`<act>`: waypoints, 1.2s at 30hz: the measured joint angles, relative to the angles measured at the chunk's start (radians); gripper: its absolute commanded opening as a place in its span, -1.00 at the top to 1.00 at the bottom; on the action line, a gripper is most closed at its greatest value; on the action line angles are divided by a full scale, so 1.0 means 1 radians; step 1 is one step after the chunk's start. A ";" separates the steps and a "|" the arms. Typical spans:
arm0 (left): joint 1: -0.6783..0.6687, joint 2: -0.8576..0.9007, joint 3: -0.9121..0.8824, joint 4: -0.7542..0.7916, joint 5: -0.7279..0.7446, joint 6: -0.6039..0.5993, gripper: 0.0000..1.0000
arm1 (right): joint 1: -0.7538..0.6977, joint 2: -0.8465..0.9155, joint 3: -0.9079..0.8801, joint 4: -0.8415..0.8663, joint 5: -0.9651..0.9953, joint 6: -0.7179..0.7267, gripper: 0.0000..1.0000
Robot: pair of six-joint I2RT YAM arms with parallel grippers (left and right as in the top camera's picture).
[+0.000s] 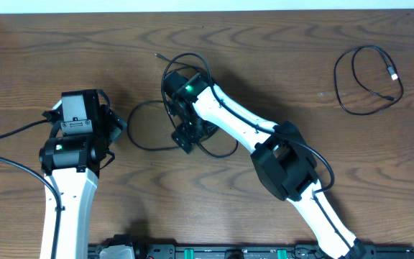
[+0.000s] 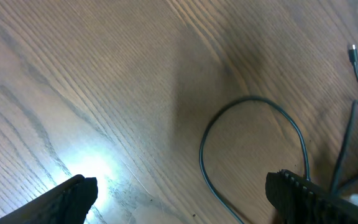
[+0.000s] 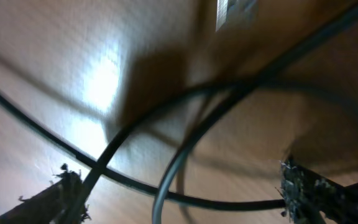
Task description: Untangle cables
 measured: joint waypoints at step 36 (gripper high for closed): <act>0.000 0.000 0.000 -0.030 0.000 0.000 -0.87 | -0.445 -0.022 -0.090 0.100 0.082 -0.073 0.98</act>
